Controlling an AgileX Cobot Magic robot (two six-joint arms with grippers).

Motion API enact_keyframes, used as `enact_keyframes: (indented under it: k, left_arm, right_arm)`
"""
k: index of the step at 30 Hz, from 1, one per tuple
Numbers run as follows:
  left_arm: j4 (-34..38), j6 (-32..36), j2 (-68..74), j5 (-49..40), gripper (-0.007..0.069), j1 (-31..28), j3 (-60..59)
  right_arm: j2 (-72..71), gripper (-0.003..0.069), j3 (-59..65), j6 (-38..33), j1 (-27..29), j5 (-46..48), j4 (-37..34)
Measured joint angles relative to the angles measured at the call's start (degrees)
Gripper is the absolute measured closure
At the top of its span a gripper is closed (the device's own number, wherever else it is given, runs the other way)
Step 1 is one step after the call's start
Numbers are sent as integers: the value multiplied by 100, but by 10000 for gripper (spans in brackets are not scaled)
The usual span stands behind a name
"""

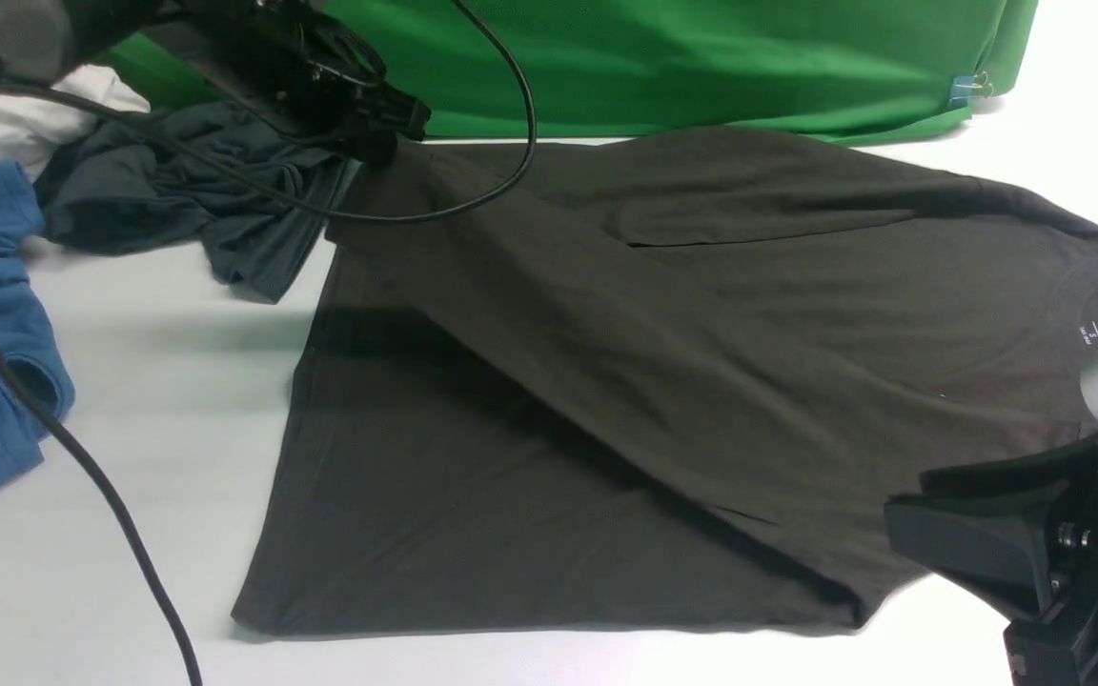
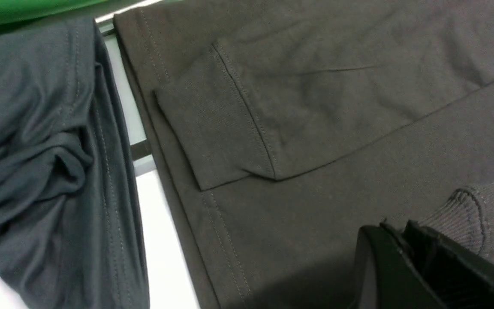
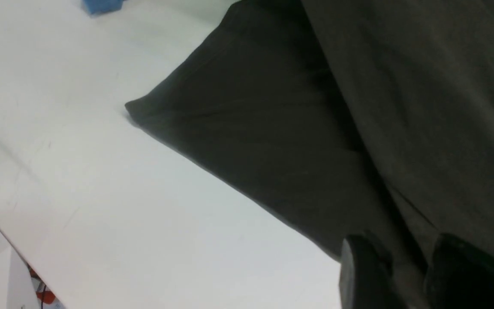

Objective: Fold a long-sleeved shirt on a white desktop.
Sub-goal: 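Fold the left side of the black T-shirt inward over its body, then grab the top left corner of the dark shirt with the left gripper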

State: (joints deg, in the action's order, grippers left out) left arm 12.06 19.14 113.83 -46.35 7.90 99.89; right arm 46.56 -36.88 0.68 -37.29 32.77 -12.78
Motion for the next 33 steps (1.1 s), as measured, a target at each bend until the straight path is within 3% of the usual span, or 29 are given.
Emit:
enact_keyframes:
  k: [7, 12, 15, 16, 20, 22, 25, 33]
  left_arm:
    - [-6, -93, 377, -233, 565, 0, 7]
    - [-402, -759, 405, -224, 498, 0, 7]
    - [-1034, -1475, 392, -267, 357, 0, 61]
    - [-1073, -1494, 392, -279, 348, 0, 69]
    - [-1206, -1735, 392, -555, 197, -6, 299]
    - [-1102, -2012, 387, -815, 98, -41, 534]
    - [-815, -2324, 374, -961, 43, -140, 628]
    - [525, -2351, 769, -634, 38, -558, 662]
  right_arm:
    - [0, 417, 0, 0, 0, 73, 6]
    - [0, 417, 0, 0, 0, 80, 6]
    - [26, 403, -154, 0, 0, 94, 6]
    - [33, 400, -190, 0, 0, 94, 6]
    - [245, 361, -630, -68, 0, 81, 60]
    - [584, 329, -1028, -320, 0, 63, 87]
    - [952, 318, -1432, -556, 0, 68, 98]
    - [1765, 316, -2400, -641, 0, 803, 523]
